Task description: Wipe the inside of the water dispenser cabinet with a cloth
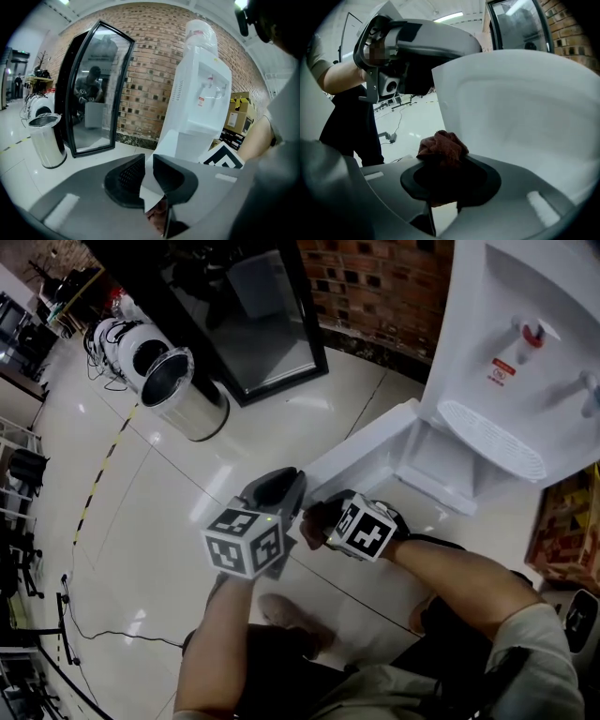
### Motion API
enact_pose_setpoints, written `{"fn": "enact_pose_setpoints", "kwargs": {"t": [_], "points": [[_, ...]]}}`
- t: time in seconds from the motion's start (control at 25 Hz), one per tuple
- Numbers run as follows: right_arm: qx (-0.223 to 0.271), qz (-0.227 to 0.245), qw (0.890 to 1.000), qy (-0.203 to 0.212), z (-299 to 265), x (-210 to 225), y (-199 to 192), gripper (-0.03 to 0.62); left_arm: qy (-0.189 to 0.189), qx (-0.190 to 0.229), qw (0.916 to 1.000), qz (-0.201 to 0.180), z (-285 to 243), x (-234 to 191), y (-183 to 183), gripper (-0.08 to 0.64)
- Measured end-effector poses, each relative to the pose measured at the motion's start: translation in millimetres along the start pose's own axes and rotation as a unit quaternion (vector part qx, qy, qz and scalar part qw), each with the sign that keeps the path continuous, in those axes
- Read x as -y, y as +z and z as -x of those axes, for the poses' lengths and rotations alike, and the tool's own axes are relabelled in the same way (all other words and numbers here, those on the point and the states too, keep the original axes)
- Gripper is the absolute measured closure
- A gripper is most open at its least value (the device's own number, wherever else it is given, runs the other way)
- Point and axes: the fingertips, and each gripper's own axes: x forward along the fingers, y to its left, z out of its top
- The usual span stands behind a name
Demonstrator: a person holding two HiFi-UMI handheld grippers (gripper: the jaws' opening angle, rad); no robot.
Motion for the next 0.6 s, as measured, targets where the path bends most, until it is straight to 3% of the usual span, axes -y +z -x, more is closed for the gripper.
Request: {"fn": "enact_pose_setpoints", "kwargs": {"t": [0.24, 0.6], "points": [[-0.007, 0.002, 1.0, -0.024, -12.2, 10.2, 8.4, 0.474, 0.017, 0.01, 0.9997, 0.01, -2.0, -13.5, 7.7, 0.529], [-0.009, -0.004, 1.0, -0.017, -15.9, 20.2, 15.4, 0.476, 0.026, 0.015, 0.9994, 0.017, -8.8, -23.2, 14.2, 0.531]]}}
